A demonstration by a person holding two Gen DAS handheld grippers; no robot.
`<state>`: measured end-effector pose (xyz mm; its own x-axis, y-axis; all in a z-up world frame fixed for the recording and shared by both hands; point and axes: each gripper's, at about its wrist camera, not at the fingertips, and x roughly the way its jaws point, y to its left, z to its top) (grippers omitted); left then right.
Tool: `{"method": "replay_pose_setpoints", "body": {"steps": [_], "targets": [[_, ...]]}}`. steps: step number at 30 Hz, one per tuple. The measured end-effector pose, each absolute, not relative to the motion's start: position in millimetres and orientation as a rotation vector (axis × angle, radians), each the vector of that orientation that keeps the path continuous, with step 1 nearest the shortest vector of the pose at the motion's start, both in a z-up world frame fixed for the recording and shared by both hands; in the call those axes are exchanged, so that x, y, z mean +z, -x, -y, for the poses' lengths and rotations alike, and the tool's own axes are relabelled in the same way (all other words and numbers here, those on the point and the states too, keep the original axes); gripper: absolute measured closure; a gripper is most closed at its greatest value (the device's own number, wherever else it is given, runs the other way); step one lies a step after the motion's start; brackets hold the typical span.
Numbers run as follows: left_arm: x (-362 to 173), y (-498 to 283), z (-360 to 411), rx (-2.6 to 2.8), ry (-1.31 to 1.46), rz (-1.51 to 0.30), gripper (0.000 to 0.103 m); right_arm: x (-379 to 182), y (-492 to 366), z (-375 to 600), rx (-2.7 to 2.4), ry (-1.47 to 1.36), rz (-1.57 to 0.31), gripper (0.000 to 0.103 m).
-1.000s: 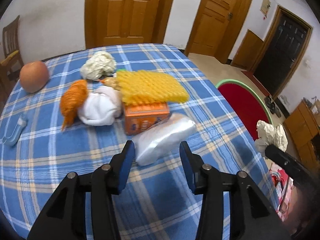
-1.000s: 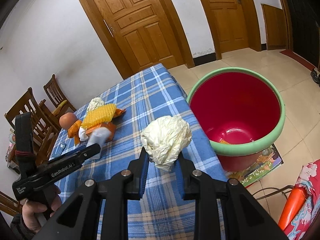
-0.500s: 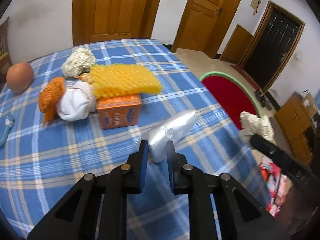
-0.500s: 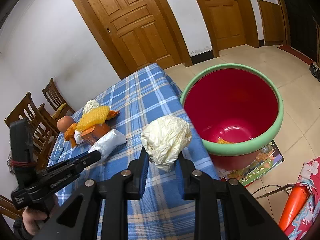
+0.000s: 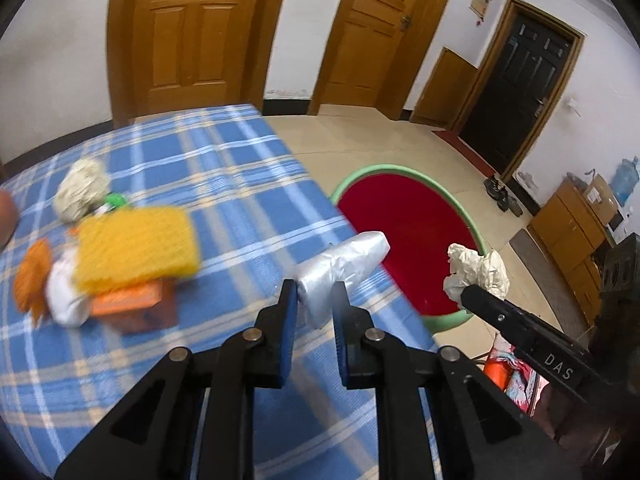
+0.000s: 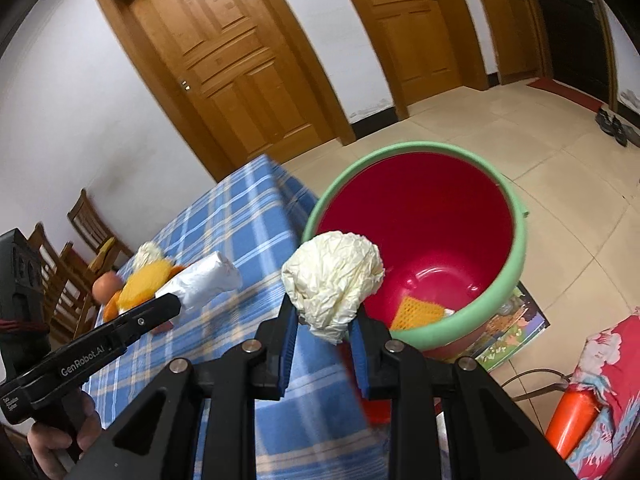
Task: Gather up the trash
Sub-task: 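Carry the plastic bag and crumpled paper over the red bucket with both grippers, then open both grippers to drop the bag and paper into the bucket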
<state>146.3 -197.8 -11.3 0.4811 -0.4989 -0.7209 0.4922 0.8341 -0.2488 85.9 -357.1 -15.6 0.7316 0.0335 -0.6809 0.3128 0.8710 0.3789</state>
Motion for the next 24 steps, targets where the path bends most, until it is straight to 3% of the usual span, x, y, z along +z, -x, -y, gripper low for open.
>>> {"method": "replay_pose_setpoints", "body": {"steps": [21,24], "targets": [[-30,-180,292,-0.655,-0.115,-0.877,0.087,-46,-95,423,-0.296,-0.594,-0.757,0.067],[-29,-181,291,-0.663,-0.092,-0.881,0.075,-47,-94,424,-0.298,-0.6,-0.753,0.058]]}}
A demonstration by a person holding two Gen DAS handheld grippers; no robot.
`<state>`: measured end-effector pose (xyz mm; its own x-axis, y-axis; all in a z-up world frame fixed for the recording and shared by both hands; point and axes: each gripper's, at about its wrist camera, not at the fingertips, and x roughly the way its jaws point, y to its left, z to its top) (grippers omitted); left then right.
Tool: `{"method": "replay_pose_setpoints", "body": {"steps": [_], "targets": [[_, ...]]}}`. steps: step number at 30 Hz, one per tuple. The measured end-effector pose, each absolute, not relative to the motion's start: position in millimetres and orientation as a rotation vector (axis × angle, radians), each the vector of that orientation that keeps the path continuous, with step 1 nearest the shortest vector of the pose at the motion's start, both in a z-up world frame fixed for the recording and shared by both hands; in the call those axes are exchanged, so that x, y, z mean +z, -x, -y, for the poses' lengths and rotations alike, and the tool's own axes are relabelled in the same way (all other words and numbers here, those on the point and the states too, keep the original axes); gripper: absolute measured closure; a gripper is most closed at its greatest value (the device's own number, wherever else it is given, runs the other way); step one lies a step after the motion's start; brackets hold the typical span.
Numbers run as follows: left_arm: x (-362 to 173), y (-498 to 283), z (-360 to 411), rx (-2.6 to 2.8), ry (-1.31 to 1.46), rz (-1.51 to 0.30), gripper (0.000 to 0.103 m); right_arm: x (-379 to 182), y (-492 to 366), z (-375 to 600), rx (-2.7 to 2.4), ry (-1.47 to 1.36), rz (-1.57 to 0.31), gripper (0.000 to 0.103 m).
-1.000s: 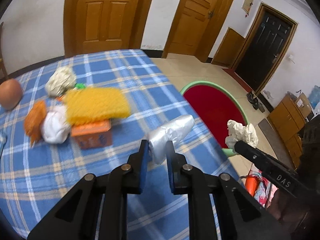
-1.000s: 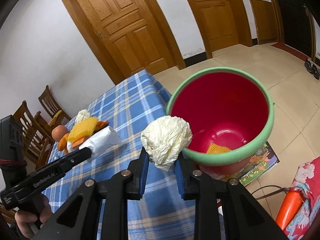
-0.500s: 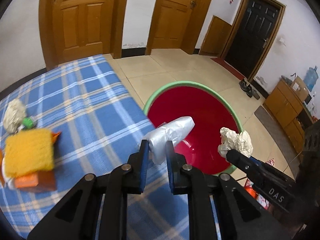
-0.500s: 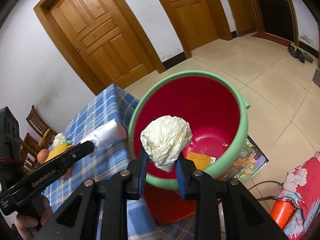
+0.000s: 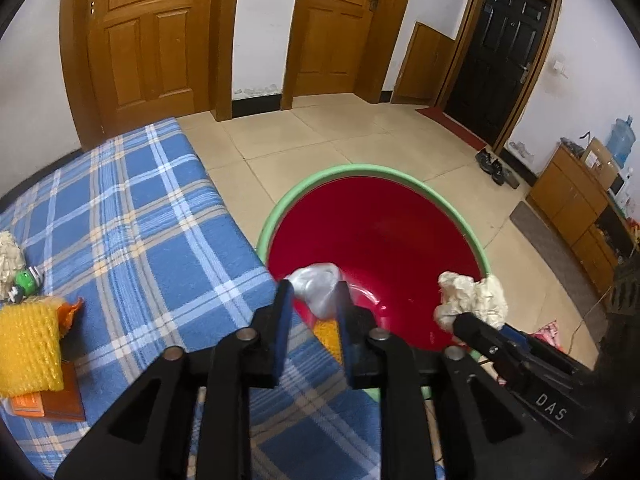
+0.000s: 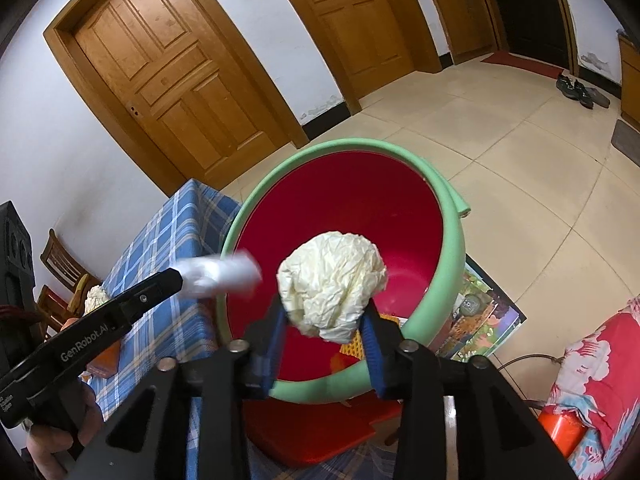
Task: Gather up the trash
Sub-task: 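Open both grippers to drop the bag and paper into the bucket, then return both tools to the table toward the remaining trash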
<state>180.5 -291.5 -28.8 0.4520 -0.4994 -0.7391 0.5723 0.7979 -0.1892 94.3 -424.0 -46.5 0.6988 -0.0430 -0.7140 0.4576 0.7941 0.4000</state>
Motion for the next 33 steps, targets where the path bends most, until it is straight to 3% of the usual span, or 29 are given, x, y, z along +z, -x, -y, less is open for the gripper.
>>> {"method": "replay_pose_setpoints", "body": {"steps": [1,6,11,17,20,33], "targets": [[-28,-180,291,-0.659,-0.09,-0.878,0.07,-46,-94,425,-0.296,-0.605,-0.75,0.057],[-24,-176,285,-0.629,-0.089,-0.861,0.067,-44,-92,427,-0.293,-0.615,-0.737,0.049],[-22,-174,274,-0.593,-0.078,-0.861,0.051,-40,-89,426,-0.299,-0.613,-0.723,0.041],[-20,-167,258,-0.562,-0.066,-0.864,0.048,-39,-85,422,-0.3,-0.62,-0.725,0.035],[-17,-162,251,-0.549,-0.059,-0.858,0.041,-35,-81,418,-0.295,-0.617,-0.721,0.032],[-1,-141,194,-0.449,-0.013,-0.832,0.04,-14,-73,381,-0.227,-0.573,-0.705,0.018]]}}
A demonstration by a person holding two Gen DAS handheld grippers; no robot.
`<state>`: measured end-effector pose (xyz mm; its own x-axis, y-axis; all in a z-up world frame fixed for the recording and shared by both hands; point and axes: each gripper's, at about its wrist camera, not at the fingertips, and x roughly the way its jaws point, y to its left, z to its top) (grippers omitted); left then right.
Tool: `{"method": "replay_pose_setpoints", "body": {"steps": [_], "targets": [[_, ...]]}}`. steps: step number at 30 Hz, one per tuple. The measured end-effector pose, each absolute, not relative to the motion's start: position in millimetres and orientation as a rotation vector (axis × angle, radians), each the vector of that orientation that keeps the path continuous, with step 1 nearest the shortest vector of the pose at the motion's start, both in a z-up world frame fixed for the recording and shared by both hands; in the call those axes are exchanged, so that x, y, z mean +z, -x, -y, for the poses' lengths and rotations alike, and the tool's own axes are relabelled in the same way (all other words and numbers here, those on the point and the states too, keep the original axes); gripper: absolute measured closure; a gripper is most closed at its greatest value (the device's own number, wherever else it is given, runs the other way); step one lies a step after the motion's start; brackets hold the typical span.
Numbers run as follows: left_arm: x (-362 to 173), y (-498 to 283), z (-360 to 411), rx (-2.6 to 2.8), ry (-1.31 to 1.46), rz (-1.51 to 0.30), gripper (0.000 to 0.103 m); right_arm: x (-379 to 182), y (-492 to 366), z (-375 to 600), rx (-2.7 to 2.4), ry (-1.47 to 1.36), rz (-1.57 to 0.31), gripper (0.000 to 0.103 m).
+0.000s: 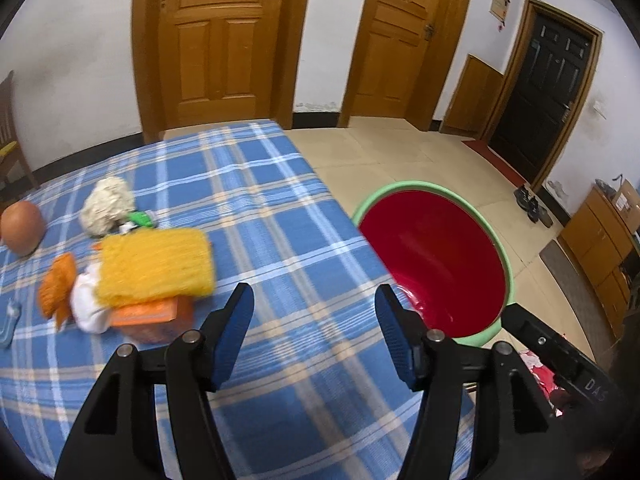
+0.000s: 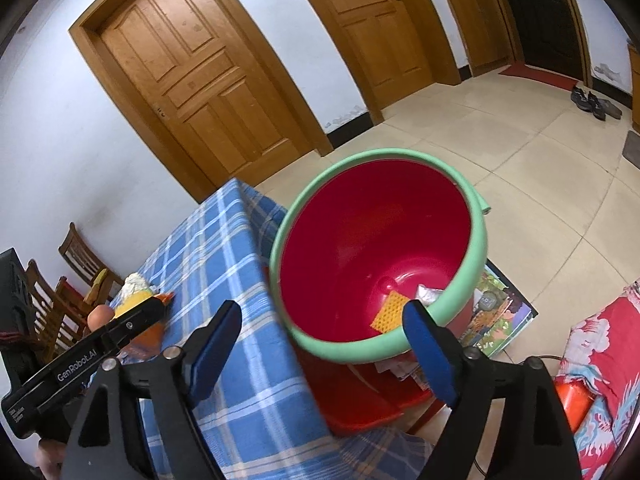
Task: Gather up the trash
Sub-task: 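Return both tools to the table toward the remaining trash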
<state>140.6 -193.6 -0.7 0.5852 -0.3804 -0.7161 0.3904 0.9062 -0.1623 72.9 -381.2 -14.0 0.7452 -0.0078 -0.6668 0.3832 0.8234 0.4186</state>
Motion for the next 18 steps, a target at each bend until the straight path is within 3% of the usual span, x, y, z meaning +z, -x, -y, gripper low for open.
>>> {"method": "replay_pose_setpoints", "body": {"steps": [18], "targets": [[8,-129,95,-0.271,0.086,-0.8,0.038,0,-78,322,-0.139,-0.498,-0.732,0.01]]}}
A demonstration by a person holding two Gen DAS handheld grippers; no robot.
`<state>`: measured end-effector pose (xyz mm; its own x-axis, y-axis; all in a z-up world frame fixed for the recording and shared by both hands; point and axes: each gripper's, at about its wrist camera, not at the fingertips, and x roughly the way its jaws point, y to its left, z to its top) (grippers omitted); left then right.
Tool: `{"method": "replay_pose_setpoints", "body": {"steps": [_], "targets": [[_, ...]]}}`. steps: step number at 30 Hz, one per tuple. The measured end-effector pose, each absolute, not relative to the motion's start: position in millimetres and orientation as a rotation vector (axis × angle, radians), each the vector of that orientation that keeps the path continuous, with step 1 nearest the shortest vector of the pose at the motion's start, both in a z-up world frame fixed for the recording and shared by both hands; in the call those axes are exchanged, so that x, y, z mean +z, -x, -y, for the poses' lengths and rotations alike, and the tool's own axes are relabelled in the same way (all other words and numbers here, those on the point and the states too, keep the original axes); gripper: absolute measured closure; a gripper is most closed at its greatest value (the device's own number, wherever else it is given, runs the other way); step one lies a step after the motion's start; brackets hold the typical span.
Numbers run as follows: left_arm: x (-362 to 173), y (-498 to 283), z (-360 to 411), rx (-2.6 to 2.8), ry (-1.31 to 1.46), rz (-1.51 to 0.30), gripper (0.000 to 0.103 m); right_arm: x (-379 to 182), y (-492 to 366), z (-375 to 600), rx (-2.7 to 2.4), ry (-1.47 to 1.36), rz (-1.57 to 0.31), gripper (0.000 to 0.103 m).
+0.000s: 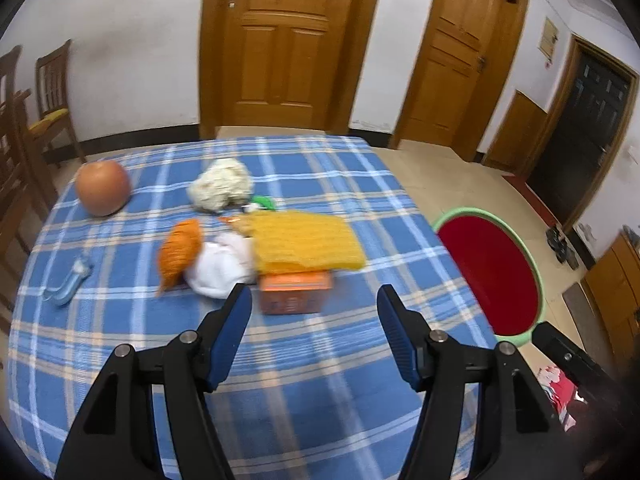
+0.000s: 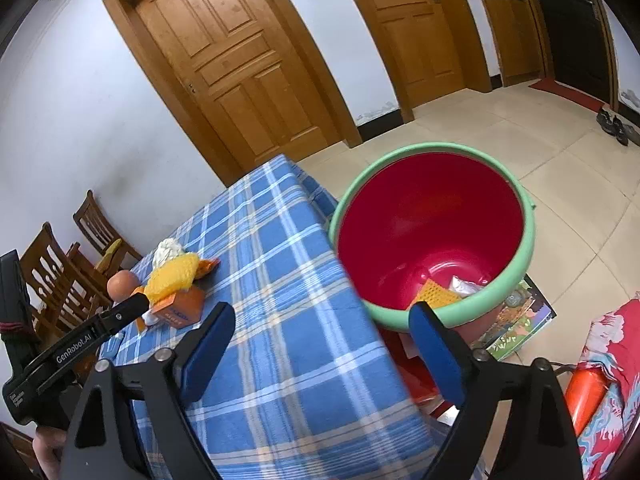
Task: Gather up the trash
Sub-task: 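Return both tools to the table toward the remaining trash, then grasp the blue plastic piece with the left gripper while the right grasps another yellow foam net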
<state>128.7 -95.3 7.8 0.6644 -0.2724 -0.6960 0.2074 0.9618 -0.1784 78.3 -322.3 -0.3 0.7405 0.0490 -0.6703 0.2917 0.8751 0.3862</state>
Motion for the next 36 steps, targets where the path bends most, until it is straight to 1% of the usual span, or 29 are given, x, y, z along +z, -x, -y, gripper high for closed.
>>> {"method": "replay_pose_setpoints", "body": {"steps": [20,30,36], "targets": [[-7,-131,-24,-0.055,0.179,-0.798,0.038,-4,-102,264,-0.061,-0.419,-0.801,0.01],[-20,-148,-81,0.076,0.135,-0.808,0.036,-2,-134,238,-0.01,-0.364,-0.824,0.01],[-36,-163,-104,0.117,0.117,-0.845,0.036,0,-161,225,0.03,-0.348,-0.836,0.01]]}}
